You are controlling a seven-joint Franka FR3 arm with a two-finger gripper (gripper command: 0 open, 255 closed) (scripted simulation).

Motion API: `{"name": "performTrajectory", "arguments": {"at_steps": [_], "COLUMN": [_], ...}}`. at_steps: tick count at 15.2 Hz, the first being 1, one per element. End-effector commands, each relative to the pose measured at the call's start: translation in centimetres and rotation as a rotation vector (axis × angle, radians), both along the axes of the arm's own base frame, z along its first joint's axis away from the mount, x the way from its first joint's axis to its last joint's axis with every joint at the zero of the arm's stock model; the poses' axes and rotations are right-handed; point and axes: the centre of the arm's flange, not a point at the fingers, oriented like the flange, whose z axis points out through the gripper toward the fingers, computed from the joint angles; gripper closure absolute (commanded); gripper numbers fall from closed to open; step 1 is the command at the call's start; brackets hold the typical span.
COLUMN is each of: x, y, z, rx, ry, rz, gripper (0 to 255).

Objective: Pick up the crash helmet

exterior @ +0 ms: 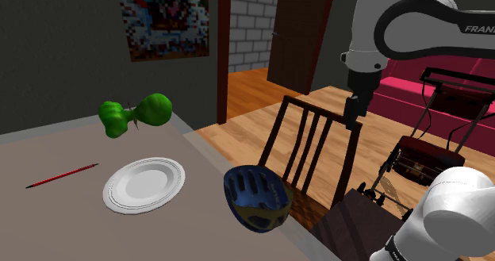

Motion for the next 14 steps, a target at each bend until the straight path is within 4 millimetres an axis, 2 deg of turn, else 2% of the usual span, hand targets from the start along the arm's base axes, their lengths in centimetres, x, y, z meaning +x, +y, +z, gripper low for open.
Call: {"name": "performTrajectory", "arguments": {"at_steps": [1,14], "x": [0.0,3.7], "y": [0.0,15.2], "z": [0.0,-6.9], "rx": [0.000,0.011], "ry": [0.000,0.017], "rz": [0.000,0.015], "gripper": [0,0]}}
